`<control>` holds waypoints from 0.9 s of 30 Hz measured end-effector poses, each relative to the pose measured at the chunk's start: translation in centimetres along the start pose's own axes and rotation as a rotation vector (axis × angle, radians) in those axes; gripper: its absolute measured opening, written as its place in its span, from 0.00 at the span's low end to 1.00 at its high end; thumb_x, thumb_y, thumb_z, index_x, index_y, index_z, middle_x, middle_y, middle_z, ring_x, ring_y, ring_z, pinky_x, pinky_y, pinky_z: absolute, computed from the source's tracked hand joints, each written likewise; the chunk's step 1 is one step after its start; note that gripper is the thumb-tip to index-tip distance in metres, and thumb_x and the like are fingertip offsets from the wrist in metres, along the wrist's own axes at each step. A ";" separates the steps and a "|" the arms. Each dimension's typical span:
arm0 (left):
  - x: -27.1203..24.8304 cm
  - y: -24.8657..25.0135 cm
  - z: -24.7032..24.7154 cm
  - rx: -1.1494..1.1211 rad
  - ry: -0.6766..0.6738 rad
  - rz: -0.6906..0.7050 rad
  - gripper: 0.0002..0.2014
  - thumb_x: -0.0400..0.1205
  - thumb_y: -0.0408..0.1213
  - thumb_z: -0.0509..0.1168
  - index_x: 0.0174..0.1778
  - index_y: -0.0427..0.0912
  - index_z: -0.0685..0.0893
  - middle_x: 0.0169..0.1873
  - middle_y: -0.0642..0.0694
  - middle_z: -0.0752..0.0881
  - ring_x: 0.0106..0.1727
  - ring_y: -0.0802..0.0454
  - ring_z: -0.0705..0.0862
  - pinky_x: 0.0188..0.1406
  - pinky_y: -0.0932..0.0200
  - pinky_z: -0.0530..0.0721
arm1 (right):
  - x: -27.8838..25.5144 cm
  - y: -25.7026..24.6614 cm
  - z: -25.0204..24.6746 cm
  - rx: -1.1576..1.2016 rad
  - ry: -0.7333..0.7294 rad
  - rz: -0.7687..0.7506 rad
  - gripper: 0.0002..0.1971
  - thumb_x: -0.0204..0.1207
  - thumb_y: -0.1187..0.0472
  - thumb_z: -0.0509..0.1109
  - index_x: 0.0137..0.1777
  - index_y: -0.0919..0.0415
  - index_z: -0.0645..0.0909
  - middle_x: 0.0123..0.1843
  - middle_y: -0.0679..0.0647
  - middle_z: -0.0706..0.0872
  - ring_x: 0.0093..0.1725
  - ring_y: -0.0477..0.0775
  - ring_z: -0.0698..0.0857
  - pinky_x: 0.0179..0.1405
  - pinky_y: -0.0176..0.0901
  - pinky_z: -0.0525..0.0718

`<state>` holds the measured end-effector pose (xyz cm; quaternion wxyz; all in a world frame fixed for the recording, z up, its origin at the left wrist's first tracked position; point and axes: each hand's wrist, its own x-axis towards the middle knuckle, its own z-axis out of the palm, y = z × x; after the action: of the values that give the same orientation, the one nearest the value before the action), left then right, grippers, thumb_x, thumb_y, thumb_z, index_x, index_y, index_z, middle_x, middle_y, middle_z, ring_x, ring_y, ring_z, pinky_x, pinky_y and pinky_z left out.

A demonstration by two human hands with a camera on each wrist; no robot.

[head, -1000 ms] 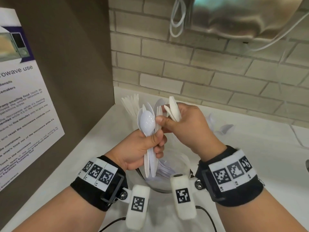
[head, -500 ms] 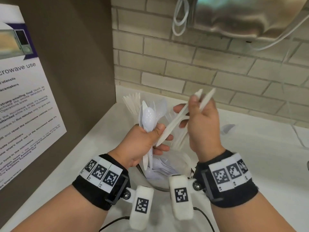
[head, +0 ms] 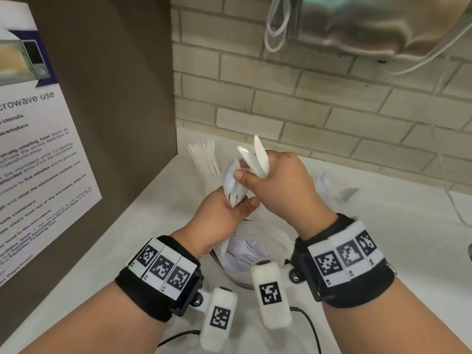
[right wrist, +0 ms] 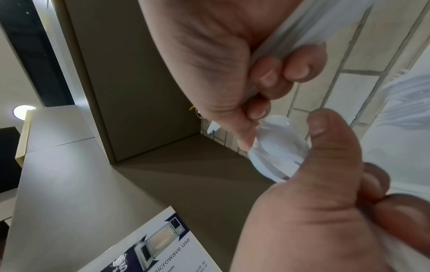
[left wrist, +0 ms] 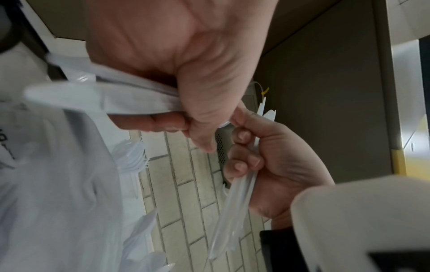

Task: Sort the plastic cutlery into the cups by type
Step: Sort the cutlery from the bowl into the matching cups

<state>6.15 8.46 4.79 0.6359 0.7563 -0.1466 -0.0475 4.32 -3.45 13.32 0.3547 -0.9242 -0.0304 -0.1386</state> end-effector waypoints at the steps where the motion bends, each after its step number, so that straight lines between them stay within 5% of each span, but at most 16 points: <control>1: 0.0 0.0 0.0 -0.010 -0.021 -0.003 0.14 0.82 0.46 0.66 0.54 0.39 0.82 0.33 0.47 0.80 0.26 0.65 0.75 0.26 0.65 0.75 | 0.0 0.0 0.0 0.040 -0.023 0.018 0.13 0.73 0.51 0.76 0.53 0.56 0.86 0.43 0.52 0.88 0.39 0.48 0.86 0.35 0.42 0.83; 4: -0.2 -0.1 -0.1 -0.043 -0.076 0.015 0.09 0.83 0.45 0.65 0.57 0.49 0.82 0.32 0.52 0.79 0.28 0.62 0.75 0.28 0.62 0.77 | 0.1 0.0 -0.1 0.221 -0.080 0.121 0.01 0.75 0.57 0.74 0.45 0.52 0.86 0.32 0.46 0.84 0.20 0.40 0.78 0.17 0.35 0.74; 7: -0.4 -0.2 -0.1 -0.067 -0.084 0.020 0.05 0.83 0.44 0.64 0.43 0.49 0.79 0.23 0.59 0.76 0.27 0.57 0.73 0.28 0.61 0.77 | 0.2 0.1 -0.5 0.347 -0.040 0.162 0.05 0.76 0.59 0.74 0.38 0.51 0.84 0.24 0.44 0.78 0.13 0.39 0.72 0.14 0.34 0.70; 10: -0.4 -0.5 0.0 -0.060 -0.078 0.017 0.13 0.83 0.45 0.65 0.34 0.48 0.74 0.19 0.60 0.75 0.26 0.56 0.72 0.28 0.61 0.75 | 0.4 0.2 -0.9 0.442 0.077 0.109 0.05 0.77 0.58 0.72 0.39 0.53 0.82 0.26 0.46 0.77 0.15 0.40 0.71 0.18 0.36 0.71; 16: -0.2 -0.4 0.1 -0.056 -0.084 0.023 0.08 0.82 0.44 0.66 0.38 0.48 0.79 0.22 0.61 0.77 0.27 0.62 0.74 0.31 0.61 0.75 | 0.3 0.5 -0.3 0.354 0.017 0.066 0.09 0.76 0.56 0.74 0.38 0.54 0.77 0.28 0.47 0.78 0.22 0.42 0.74 0.27 0.40 0.73; 21: -0.3 -1.0 -0.4 -0.056 -0.052 -0.088 0.12 0.82 0.43 0.67 0.32 0.48 0.78 0.20 0.60 0.76 0.24 0.63 0.75 0.34 0.62 0.75 | 2.2 0.5 -3.4 0.523 0.174 0.099 0.06 0.84 0.58 0.64 0.45 0.54 0.72 0.41 0.57 0.91 0.23 0.52 0.71 0.23 0.43 0.72; 27: 0.3 -0.8 -1.1 -0.290 0.049 -0.257 0.10 0.82 0.46 0.66 0.42 0.43 0.79 0.23 0.50 0.73 0.26 0.54 0.73 0.38 0.51 0.77 | 8.3 1.7 -5.3 0.445 0.261 0.025 0.04 0.85 0.57 0.61 0.57 0.50 0.72 0.39 0.53 0.89 0.29 0.44 0.80 0.31 0.44 0.76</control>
<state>6.82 9.49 4.24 0.7303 0.6700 -0.0248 -0.1307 11.27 -8.58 18.25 0.5520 -0.7979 -0.0025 -0.2423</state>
